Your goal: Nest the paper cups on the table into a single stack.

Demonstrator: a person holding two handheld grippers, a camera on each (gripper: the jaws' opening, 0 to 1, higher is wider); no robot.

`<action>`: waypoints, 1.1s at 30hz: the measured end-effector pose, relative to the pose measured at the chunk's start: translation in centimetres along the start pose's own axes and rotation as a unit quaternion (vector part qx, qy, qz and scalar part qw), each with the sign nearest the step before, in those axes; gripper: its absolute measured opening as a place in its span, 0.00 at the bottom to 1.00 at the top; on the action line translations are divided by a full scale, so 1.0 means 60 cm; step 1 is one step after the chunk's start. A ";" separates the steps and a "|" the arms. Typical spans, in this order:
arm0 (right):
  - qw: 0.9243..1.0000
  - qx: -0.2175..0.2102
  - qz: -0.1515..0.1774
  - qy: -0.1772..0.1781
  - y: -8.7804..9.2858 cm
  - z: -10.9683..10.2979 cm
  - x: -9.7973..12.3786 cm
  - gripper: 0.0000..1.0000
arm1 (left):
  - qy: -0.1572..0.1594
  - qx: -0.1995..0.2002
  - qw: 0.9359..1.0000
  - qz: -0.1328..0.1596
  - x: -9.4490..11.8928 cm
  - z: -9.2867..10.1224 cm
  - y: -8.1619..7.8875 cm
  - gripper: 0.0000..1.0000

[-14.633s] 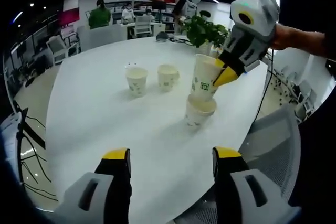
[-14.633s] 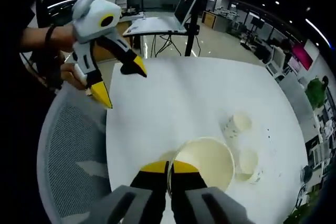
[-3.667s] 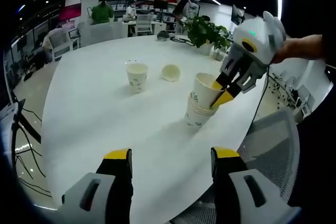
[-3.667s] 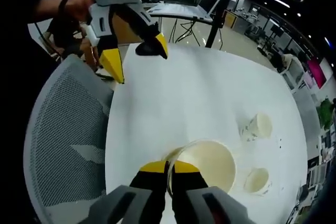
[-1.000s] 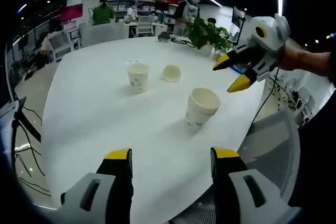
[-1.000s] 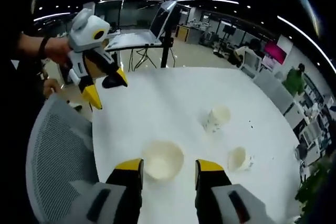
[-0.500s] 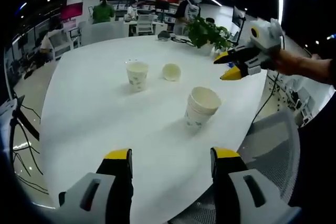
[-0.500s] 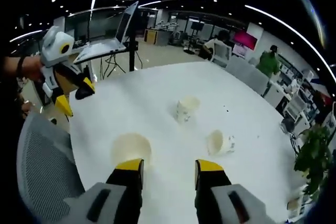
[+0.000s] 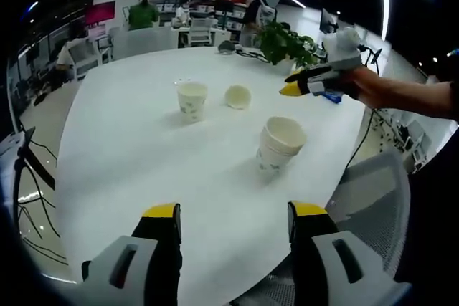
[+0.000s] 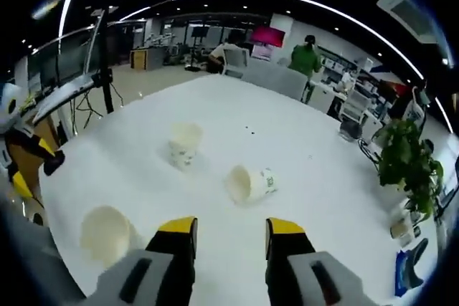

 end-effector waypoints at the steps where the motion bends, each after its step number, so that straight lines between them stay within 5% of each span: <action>1: 1.000 -0.001 -0.003 0.004 -0.001 -0.002 -0.001 0.37 | -0.001 -0.001 1.000 -0.002 0.000 -0.001 0.001 0.59; 12: 0.999 -0.016 -0.017 0.041 0.004 0.013 -0.103 0.38 | -0.003 0.002 1.000 0.001 -0.002 -0.008 -0.003 0.59; 17: 0.997 -0.055 -0.024 0.049 0.007 0.019 -0.122 0.41 | -0.002 0.001 1.000 -0.003 0.006 -0.003 -0.005 0.59; 33: 0.994 -0.073 -0.005 0.082 0.002 0.025 -0.180 0.37 | -0.006 0.001 1.000 -0.018 0.002 -0.019 -0.005 0.59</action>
Point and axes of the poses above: the point that each gripper's makers call its tool centre point, and the gripper's own axes: x roughly backward along the fingers, z roughly to its right, y roughly out of its underside, the point moved 6 cm from there along x, roughly backward along the fingers, and after that the axes turned 2 degrees about -y, right-handed, at the moved point
